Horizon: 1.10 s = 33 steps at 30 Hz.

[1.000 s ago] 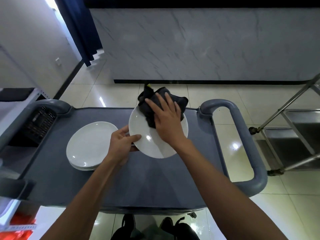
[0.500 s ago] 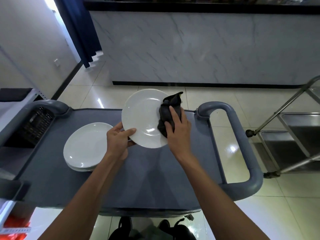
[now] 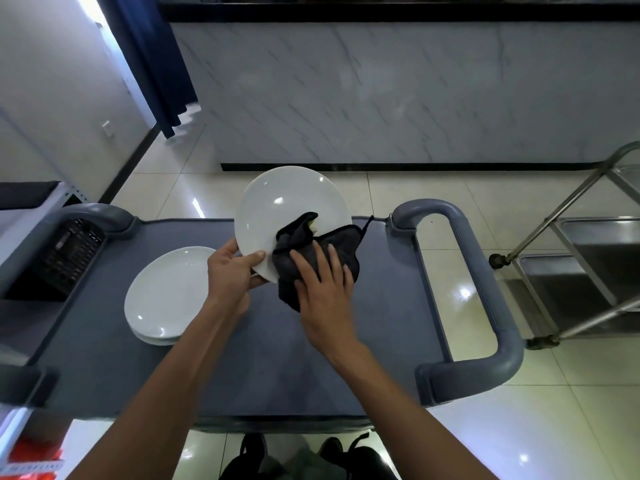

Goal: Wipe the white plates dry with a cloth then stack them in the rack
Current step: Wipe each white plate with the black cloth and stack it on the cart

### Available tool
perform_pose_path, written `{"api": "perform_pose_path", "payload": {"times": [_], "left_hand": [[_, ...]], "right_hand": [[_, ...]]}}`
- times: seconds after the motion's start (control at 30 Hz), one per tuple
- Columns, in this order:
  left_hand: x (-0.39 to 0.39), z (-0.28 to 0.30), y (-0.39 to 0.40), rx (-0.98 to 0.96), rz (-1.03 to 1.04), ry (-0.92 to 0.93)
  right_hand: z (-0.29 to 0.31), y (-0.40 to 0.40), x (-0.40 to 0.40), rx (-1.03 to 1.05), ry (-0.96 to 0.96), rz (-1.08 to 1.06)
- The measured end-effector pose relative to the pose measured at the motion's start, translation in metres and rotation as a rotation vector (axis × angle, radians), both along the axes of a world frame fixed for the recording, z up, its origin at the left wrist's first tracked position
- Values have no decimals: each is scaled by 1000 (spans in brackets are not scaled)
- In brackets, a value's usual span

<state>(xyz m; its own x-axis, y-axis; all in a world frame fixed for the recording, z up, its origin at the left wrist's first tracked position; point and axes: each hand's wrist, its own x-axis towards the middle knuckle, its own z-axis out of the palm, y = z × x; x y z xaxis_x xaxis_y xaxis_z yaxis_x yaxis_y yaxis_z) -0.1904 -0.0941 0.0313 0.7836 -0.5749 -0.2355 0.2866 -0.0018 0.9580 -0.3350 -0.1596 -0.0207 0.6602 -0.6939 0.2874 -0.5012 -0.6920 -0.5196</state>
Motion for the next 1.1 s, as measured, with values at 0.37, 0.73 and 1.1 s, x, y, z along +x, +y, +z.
{"api": "perform_pose_path", "payload": {"times": [0.37,0.73,1.1], "left_hand": [[-1,-4,12,113,-200,-44],[-16,-7,6,157,-369,-75],[5,-22,19,99,-304,-27]], "right_hand": [[20,-80,-5,26,-88,-103],[44,-71,6,-204,-14,62],[47,-82,-15,121,-199,-4]]}}
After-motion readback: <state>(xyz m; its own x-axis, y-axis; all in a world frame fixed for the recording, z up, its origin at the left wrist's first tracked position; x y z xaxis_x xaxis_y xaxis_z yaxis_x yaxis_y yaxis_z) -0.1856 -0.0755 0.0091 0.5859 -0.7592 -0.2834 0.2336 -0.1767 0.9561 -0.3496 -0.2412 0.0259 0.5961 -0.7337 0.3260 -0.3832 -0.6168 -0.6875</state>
